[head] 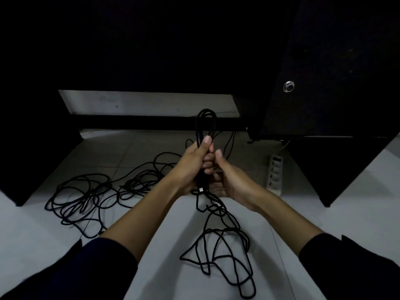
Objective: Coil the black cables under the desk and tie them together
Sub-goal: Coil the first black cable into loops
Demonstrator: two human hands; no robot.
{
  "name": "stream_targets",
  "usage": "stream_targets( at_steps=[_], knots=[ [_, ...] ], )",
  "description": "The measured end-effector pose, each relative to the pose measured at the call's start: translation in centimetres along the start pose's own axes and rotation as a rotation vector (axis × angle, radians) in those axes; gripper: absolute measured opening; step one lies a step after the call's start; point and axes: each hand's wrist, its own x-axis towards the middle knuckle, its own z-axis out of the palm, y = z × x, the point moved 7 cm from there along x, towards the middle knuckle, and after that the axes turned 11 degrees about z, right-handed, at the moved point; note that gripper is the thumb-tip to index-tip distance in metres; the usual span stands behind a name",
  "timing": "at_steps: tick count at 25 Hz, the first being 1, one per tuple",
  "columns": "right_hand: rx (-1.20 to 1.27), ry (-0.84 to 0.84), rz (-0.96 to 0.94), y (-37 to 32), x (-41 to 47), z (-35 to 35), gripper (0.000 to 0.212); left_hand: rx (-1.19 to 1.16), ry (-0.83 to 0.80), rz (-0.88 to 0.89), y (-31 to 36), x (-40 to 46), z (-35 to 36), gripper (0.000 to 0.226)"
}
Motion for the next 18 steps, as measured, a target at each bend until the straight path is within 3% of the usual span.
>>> stream_targets(
  at_steps=[4, 7, 13, 15, 18],
  knots=[
    [-0.224, -0.067, -0.076, 0.7, 0.1, -0.9, 0.02, 0.07, 0.031, 0.029, 0.0, 0.2, -0.9, 0.032],
    [-0.363, -0.099, -0.123, 1.1, 0.9, -1.1, 0.02, 0.035, 0.05, 0.034, 0.4, 0.3, -0.9, 0.032],
    [-0.679, 0.041, -0.175, 2.8, 2.4, -2.6, 0.01, 0.015, 0.054, 0.078, 2.1, 0.9, -1.7, 0.032],
    [-0.655, 0.062, -0.187, 2.4, 2.0, -3.1, 0.017, 0.028, 0.047, 0.076, 2.1, 0.9, -2.0, 0.032],
    [-0.413, 0.084, -0.233, 0.8, 0.7, -3.6, 0.022, 0.063, 0.038, 0.067, 2.0, 1.0, -2.6, 0.032]
  ],
)
